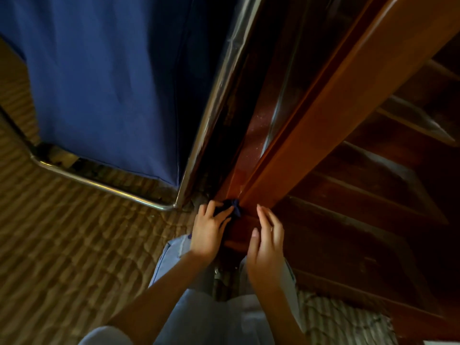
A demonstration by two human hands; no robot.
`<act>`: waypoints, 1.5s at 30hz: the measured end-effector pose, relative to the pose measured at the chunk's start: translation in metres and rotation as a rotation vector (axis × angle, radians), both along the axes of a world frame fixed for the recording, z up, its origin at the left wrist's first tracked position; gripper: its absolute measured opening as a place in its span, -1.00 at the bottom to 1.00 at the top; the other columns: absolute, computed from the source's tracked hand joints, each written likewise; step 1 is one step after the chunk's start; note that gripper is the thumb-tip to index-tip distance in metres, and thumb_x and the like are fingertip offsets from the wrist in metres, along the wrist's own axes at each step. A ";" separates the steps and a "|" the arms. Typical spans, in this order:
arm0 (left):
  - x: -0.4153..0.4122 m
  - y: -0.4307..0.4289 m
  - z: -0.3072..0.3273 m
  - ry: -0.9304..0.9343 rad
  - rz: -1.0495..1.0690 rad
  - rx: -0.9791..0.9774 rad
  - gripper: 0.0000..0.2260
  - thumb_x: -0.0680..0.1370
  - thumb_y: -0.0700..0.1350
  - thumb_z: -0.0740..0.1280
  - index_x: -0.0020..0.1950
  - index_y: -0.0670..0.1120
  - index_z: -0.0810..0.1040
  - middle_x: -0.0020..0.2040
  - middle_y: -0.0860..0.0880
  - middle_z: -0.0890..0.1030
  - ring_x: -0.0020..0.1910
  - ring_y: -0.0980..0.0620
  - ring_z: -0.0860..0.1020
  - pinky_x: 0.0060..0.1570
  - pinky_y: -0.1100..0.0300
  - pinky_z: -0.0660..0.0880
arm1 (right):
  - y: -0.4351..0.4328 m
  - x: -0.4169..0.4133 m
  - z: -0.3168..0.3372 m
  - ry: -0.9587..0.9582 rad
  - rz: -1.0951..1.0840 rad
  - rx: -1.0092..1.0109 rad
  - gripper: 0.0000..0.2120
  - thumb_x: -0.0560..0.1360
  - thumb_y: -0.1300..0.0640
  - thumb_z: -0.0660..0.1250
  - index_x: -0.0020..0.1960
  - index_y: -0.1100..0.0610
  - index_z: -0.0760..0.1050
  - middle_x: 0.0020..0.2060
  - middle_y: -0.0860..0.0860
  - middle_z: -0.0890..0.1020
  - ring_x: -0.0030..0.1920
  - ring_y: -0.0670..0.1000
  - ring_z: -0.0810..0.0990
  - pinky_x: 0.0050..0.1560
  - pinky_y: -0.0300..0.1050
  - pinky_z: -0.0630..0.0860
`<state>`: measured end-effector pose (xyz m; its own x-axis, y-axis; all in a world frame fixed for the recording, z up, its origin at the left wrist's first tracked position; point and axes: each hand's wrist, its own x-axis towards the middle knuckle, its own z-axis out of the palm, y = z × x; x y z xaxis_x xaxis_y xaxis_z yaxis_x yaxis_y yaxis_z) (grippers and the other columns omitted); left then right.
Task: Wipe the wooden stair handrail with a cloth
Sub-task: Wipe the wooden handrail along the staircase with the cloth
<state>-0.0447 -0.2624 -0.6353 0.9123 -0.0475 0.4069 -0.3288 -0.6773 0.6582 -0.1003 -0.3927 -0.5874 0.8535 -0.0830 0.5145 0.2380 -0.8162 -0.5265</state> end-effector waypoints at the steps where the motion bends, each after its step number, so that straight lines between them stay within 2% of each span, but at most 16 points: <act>1: 0.004 -0.001 0.004 0.034 0.025 -0.033 -0.74 0.55 -0.24 0.38 0.23 -0.12 0.63 0.10 -0.16 0.56 0.00 -0.20 0.50 0.01 -0.04 0.52 | -0.002 -0.001 0.000 0.013 0.008 -0.012 -0.59 0.65 0.16 0.09 0.47 0.07 0.36 0.40 -0.03 0.36 0.40 -0.11 0.37 0.31 -0.23 0.40; 5: 0.038 -0.014 0.028 0.147 0.101 -0.153 -0.75 0.62 -0.17 0.27 0.28 -0.09 0.60 0.14 -0.14 0.52 0.08 -0.15 0.42 0.13 0.09 0.36 | -0.012 -0.004 0.000 0.028 -0.014 -0.065 -0.59 0.67 0.01 0.00 0.51 -0.08 0.26 0.41 -0.09 0.33 0.39 -0.31 0.28 0.24 -0.56 0.23; 11: 0.035 -0.012 0.028 0.143 0.025 -0.177 -0.76 0.60 -0.20 0.31 0.25 -0.12 0.61 0.10 -0.15 0.49 0.06 -0.12 0.42 0.09 0.24 0.32 | -0.013 -0.013 -0.006 0.139 -0.072 -0.050 -0.59 0.65 0.07 0.10 0.47 -0.18 0.26 0.39 -0.21 0.31 0.29 -0.36 0.36 0.09 -0.48 0.39; 15: 0.013 0.021 0.018 0.396 -0.130 -0.365 -0.78 0.58 -0.25 0.33 0.22 -0.21 0.61 0.09 -0.19 0.53 0.13 -0.13 0.52 0.22 0.25 0.37 | 0.007 -0.012 -0.011 0.214 -0.070 0.257 -0.67 0.62 0.23 0.22 0.33 -0.03 0.46 0.24 -0.08 0.49 0.25 -0.07 0.51 0.19 -0.17 0.47; 17: -0.002 0.029 0.026 0.567 -0.103 -0.675 -0.82 0.61 -0.23 0.27 0.17 -0.18 0.60 0.09 -0.14 0.61 0.17 -0.10 0.56 0.24 0.17 0.46 | 0.015 -0.016 -0.013 0.307 -0.063 0.462 -0.69 0.61 0.23 0.26 0.29 -0.06 0.45 0.20 -0.06 0.53 0.23 -0.04 0.53 0.21 -0.10 0.50; 19: -0.017 0.025 0.039 0.673 -0.082 -0.982 -0.81 0.64 -0.17 0.21 0.11 -0.10 0.61 0.02 -0.05 0.67 0.08 0.03 0.63 0.08 0.24 0.56 | 0.019 -0.020 -0.015 0.417 -0.043 0.609 -0.71 0.60 0.17 0.29 0.30 -0.02 0.47 0.22 -0.02 0.55 0.25 -0.03 0.53 0.25 0.00 0.51; 21: -0.028 0.015 0.050 0.723 -0.096 -1.118 -0.78 0.66 -0.14 0.15 0.07 -0.05 0.60 -0.06 0.01 0.70 -0.08 0.14 0.67 -0.12 0.33 0.57 | 0.020 -0.022 -0.014 0.482 -0.033 0.729 -0.74 0.59 0.07 0.30 0.27 -0.04 0.50 0.24 0.00 0.58 0.25 -0.02 0.54 0.28 0.08 0.49; 23: -0.033 0.006 0.059 0.746 -0.122 -1.213 -0.77 0.67 -0.14 0.13 0.15 -0.08 0.58 -0.01 -0.02 0.69 -0.09 0.14 0.67 -0.14 0.33 0.57 | 0.017 -0.025 -0.005 0.462 -0.021 0.887 -0.72 0.52 -0.07 0.30 0.21 -0.07 0.54 0.19 -0.01 0.63 0.21 -0.03 0.59 0.26 0.06 0.53; 25: -0.034 0.001 0.070 0.757 -0.194 -1.267 -0.72 0.65 -0.16 0.17 0.33 -0.11 0.49 0.16 -0.09 0.64 0.09 0.06 0.64 0.06 0.23 0.56 | 0.009 -0.028 0.005 0.390 0.042 0.977 -0.61 0.49 -0.09 0.30 0.27 0.01 0.54 0.18 -0.03 0.64 0.21 -0.06 0.60 0.21 -0.08 0.55; 27: -0.036 0.000 0.076 0.737 -0.318 -1.189 -0.60 0.59 -0.24 0.25 0.44 -0.11 0.39 0.27 -0.12 0.59 0.24 -0.03 0.57 0.23 0.11 0.51 | -0.003 -0.031 0.013 0.358 0.124 0.991 -0.61 0.50 0.02 0.34 0.31 0.06 0.51 0.19 -0.07 0.64 0.22 -0.10 0.58 0.17 -0.21 0.53; 31: -0.038 -0.001 0.086 0.590 -0.326 -0.764 -0.44 0.51 -0.46 0.30 0.47 -0.13 0.33 0.30 -0.06 0.54 0.19 0.15 0.56 0.08 0.36 0.50 | -0.031 -0.032 0.024 0.382 0.120 0.833 -0.83 0.57 0.22 0.34 0.14 0.10 0.59 0.04 0.02 0.66 0.10 -0.02 0.64 0.09 -0.14 0.55; 33: -0.035 -0.002 0.099 0.499 -0.325 -0.544 -0.50 0.52 -0.44 0.32 0.43 -0.15 0.40 0.27 -0.02 0.54 0.23 0.12 0.52 0.10 0.43 0.46 | -0.044 -0.030 0.032 0.350 0.062 0.716 -0.89 0.56 0.20 0.36 -0.10 0.03 0.59 -0.14 0.00 0.61 -0.07 -0.02 0.62 -0.06 -0.19 0.48; 35: -0.031 -0.004 0.112 0.422 -0.333 -0.360 -0.57 0.51 -0.39 0.37 0.36 -0.16 0.48 0.21 -0.01 0.58 0.23 0.06 0.54 0.12 0.47 0.42 | -0.056 -0.025 0.038 0.294 -0.035 0.525 -0.82 0.56 0.12 0.37 -0.23 0.05 0.53 -0.25 -0.03 0.54 -0.19 -0.01 0.57 -0.18 -0.16 0.38; 39: -0.026 -0.011 0.132 0.239 -0.257 -0.075 -0.68 0.48 -0.27 0.46 0.23 -0.15 0.61 0.07 -0.01 0.67 0.08 0.08 0.61 0.02 0.53 0.39 | -0.087 -0.014 0.061 -0.018 -0.274 0.199 -0.71 0.55 -0.01 0.37 -0.19 0.18 0.62 -0.17 0.03 0.62 -0.18 0.11 0.61 -0.18 -0.02 0.50; 42: -0.024 -0.023 0.144 0.113 -0.151 0.028 -0.73 0.48 -0.21 0.47 0.18 -0.11 0.64 0.00 0.06 0.66 0.00 0.11 0.62 -0.03 0.49 0.42 | -0.101 -0.004 0.075 -0.202 -0.253 0.448 -0.72 0.49 -0.08 0.38 -0.12 0.14 0.66 -0.05 -0.06 0.65 -0.06 -0.04 0.64 -0.02 -0.05 0.56; 45: -0.025 -0.039 0.153 -0.002 -0.111 0.079 -0.74 0.48 -0.21 0.47 0.16 -0.04 0.64 -0.03 0.13 0.64 -0.03 0.13 0.61 0.00 0.38 0.48 | -0.098 0.015 0.084 -0.066 -0.033 1.129 -0.81 0.52 0.03 0.41 0.02 0.15 0.63 0.03 -0.05 0.69 0.09 -0.07 0.64 0.19 -0.02 0.55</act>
<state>-0.0697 -0.3019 -0.4819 0.8990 -0.1799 0.3993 -0.4054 -0.6867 0.6034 -0.0853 -0.4910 -0.5035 0.8162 -0.5508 0.1746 0.2796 0.1120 -0.9536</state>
